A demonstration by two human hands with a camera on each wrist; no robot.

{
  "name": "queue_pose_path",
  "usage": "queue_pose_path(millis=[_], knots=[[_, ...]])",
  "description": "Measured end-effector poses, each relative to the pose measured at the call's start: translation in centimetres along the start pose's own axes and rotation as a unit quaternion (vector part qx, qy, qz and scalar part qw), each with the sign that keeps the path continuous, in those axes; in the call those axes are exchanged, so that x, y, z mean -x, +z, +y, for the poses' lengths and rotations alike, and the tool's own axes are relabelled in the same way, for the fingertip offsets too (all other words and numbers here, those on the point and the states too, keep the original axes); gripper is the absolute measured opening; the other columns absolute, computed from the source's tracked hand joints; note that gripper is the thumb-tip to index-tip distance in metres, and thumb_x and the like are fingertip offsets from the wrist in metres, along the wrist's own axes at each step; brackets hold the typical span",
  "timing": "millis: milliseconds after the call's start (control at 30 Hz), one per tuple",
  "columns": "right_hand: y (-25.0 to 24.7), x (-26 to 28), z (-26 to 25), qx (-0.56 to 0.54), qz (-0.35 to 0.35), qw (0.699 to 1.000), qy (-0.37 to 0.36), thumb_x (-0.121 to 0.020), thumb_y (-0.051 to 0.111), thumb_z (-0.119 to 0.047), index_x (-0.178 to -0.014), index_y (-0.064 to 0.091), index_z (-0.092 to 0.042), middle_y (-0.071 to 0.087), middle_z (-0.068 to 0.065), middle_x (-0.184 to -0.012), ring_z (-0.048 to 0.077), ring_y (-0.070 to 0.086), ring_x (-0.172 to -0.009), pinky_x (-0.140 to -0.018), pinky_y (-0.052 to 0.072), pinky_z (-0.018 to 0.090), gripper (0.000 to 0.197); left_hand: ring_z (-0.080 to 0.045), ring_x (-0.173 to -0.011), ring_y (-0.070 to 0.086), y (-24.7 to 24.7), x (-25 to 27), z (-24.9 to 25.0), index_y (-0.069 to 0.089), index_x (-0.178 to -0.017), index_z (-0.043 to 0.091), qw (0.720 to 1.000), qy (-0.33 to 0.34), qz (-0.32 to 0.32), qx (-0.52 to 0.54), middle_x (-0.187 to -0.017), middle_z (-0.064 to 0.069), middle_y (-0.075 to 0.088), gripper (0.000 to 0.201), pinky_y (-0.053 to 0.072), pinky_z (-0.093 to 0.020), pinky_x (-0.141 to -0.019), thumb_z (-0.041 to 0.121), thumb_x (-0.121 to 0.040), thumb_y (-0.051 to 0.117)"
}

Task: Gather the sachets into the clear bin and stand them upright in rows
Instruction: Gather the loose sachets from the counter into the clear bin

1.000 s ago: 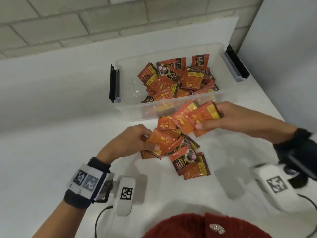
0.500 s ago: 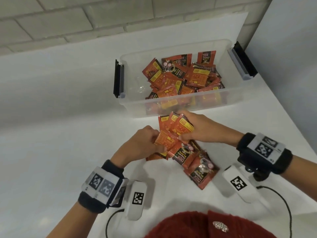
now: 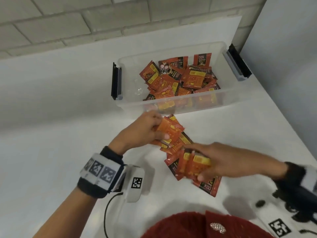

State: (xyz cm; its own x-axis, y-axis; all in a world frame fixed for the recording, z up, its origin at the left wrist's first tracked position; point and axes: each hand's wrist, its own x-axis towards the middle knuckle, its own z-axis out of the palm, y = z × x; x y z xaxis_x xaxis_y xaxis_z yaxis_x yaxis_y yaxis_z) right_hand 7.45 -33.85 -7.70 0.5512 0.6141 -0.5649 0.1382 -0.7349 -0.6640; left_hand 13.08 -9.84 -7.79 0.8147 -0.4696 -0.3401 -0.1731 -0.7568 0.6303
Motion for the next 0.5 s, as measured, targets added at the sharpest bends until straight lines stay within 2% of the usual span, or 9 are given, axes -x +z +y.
queue_pose_path(millis=[67,133,167,300,400,500], knots=[[1.8,-1.0,-0.3,0.098,0.024,0.994,0.036,-0.085,0.071,-0.034,-0.151,0.010,-0.035,0.061,-0.003,-0.116,0.012,0.062,-0.098,-0.084,0.051,0.028,0.090,-0.020,-0.133,0.030,0.5,-1.9,0.2,0.069,-0.104,0.006,0.996,0.046,-0.034,-0.065,-0.145,-0.002,0.038,0.031,0.033,-0.037,-0.107,0.032,-0.087,0.067],[3.2,-1.5,-0.3,0.133,0.051,0.988,0.055,-0.085,0.069,-0.035,-0.151,-0.001,-0.037,0.056,0.003,-0.121,0.019,0.058,-0.103,-0.088,0.050,0.034,0.096,-0.021,-0.142,0.014,1.2,-3.6,0.1,0.067,-0.109,0.007,0.986,0.064,-0.065,-0.139,-0.154,-0.001,0.028,0.037,0.018,-0.037,-0.113,0.038,-0.089,0.063],[3.5,-1.6,-0.3,0.134,0.063,0.987,0.063,-0.085,0.069,-0.036,-0.151,-0.003,-0.036,0.055,0.003,-0.123,0.020,0.057,-0.104,-0.088,0.049,0.034,0.097,-0.022,-0.144,0.010,1.5,-4.2,0.1,0.065,-0.113,0.007,0.982,0.060,-0.080,-0.158,-0.155,-0.002,0.025,0.041,0.015,-0.039,-0.115,0.041,-0.090,0.061],[3.9,-1.5,-0.4,0.126,0.088,0.984,0.085,-0.081,0.071,-0.040,-0.151,-0.005,-0.033,0.051,-0.001,-0.132,0.020,0.055,-0.107,-0.084,0.047,0.029,0.103,-0.026,-0.144,0.007,2.2,-4.4,-0.1,0.059,-0.123,0.015,0.981,0.012,-0.104,-0.165,-0.156,0.001,0.023,0.047,0.019,-0.053,-0.114,0.048,-0.090,0.057],[3.7,-1.2,-0.3,0.110,0.094,0.987,0.064,-0.080,0.072,-0.042,-0.146,0.006,-0.039,0.049,-0.006,-0.130,0.016,0.056,-0.105,-0.081,0.047,0.027,0.093,-0.025,-0.137,0.013,2.2,-3.4,0.3,0.060,-0.119,0.017,0.982,-0.016,-0.097,-0.164,-0.144,0.006,0.031,0.045,0.024,-0.049,-0.108,0.049,-0.088,0.059],[3.4,-1.2,-0.3,0.111,0.100,0.987,0.052,-0.082,0.070,-0.042,-0.142,0.010,-0.046,0.049,-0.008,-0.120,0.015,0.055,-0.102,-0.082,0.047,0.028,0.085,-0.027,-0.126,0.024,2.5,-2.6,0.5,0.061,-0.117,0.017,0.987,-0.048,-0.071,-0.134,-0.128,0.002,0.035,0.041,0.031,-0.048,-0.104,0.046,-0.087,0.062]])
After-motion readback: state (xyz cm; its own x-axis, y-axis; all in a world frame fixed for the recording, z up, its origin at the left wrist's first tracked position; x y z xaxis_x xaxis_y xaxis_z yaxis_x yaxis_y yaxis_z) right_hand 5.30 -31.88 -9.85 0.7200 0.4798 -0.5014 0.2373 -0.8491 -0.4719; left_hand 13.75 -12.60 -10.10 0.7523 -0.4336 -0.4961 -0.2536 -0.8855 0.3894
